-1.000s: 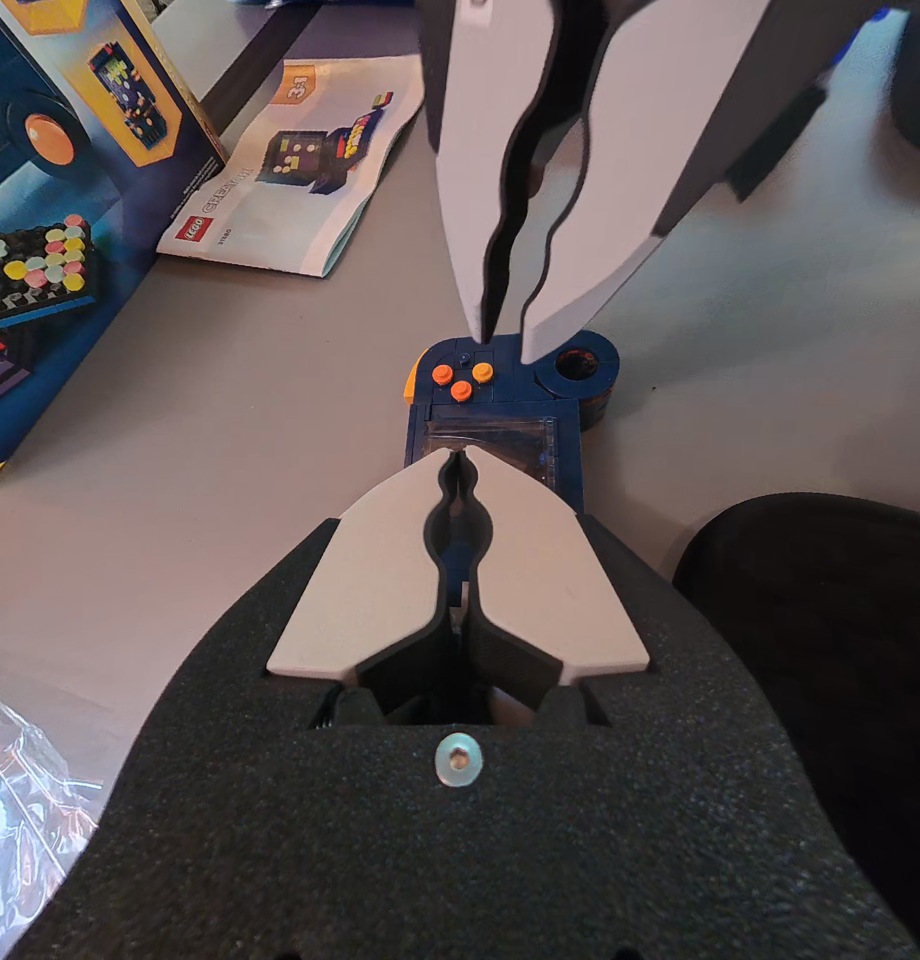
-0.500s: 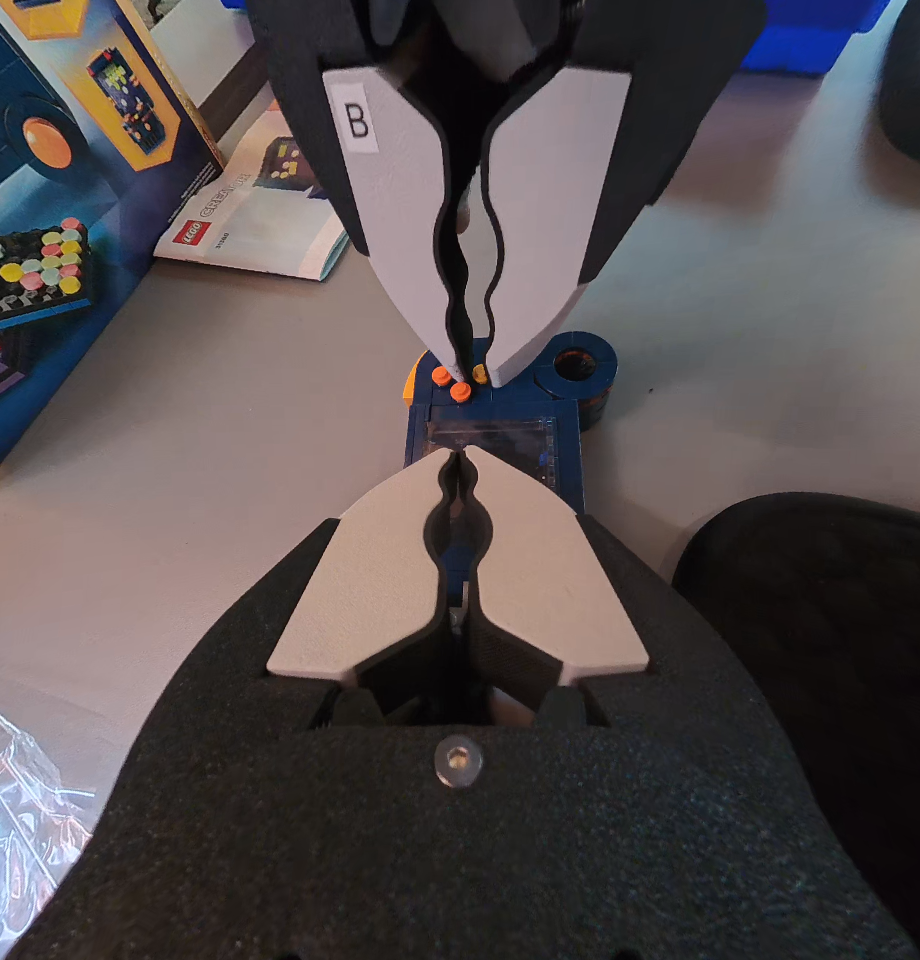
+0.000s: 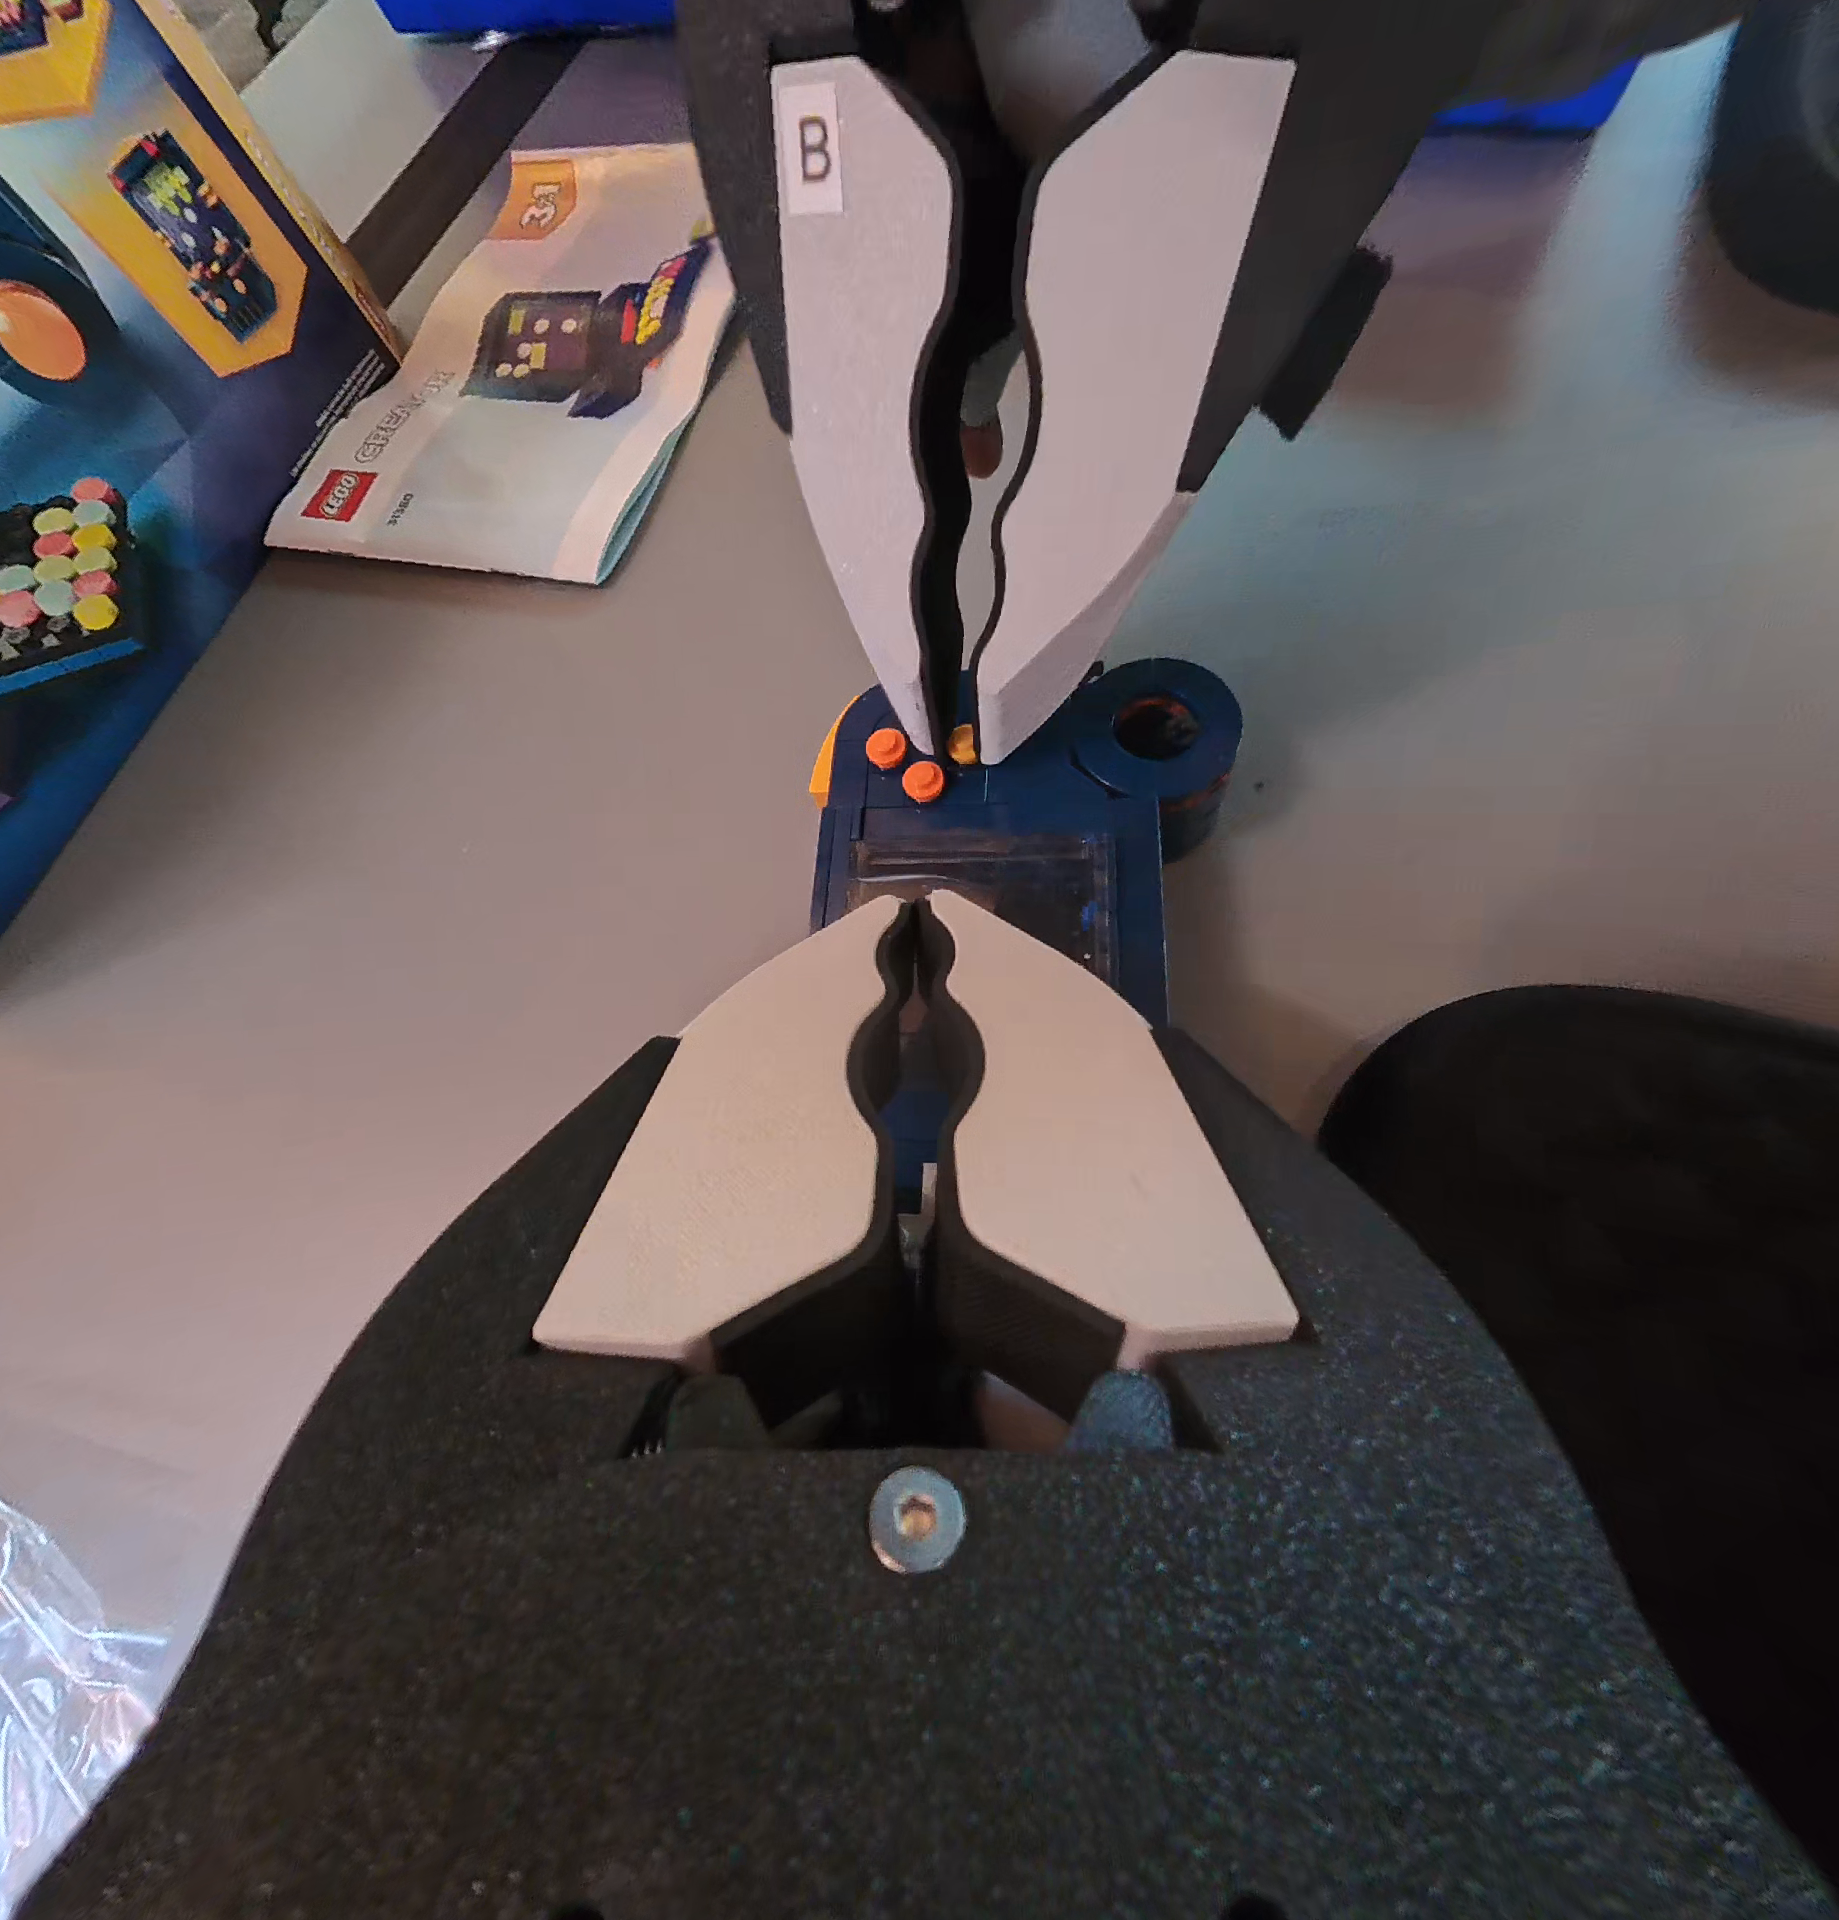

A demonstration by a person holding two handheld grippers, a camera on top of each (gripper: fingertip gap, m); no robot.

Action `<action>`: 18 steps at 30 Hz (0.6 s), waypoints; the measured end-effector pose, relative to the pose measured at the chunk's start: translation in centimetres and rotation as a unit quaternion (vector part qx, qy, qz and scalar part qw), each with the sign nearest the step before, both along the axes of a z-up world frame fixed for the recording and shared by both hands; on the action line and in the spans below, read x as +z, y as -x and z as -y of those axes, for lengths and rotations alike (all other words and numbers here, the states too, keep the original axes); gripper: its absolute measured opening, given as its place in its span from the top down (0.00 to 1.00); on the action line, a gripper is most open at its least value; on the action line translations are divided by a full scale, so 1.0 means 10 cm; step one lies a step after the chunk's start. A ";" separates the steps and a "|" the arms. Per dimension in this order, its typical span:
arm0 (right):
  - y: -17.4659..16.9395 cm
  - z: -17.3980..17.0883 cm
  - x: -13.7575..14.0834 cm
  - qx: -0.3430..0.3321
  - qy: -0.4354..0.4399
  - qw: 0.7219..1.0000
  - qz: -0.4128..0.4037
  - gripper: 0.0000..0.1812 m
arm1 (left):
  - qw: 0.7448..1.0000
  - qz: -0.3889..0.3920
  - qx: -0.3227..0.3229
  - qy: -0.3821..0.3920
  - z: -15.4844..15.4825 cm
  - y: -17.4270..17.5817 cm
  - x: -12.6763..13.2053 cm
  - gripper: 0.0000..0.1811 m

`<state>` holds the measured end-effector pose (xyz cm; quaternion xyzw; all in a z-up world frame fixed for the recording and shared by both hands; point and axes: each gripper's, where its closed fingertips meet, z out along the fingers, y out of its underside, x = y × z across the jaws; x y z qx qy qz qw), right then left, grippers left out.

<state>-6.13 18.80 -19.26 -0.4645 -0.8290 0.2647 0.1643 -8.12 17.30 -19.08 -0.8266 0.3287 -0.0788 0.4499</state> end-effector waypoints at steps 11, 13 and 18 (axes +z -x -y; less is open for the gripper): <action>-0.07 0.07 0.59 0.005 -0.015 0.999 -0.031 0.98 | 1.000 0.000 -0.007 0.007 0.01 -0.05 0.00 1.00; -0.14 0.09 0.34 0.030 -0.039 0.998 0.043 0.94 | 1.000 -0.003 -0.007 0.005 0.01 -0.05 0.00 1.00; -0.07 0.08 0.14 0.085 -0.083 0.988 0.103 0.93 | 1.000 -0.005 -0.006 0.002 0.01 -0.05 0.00 1.00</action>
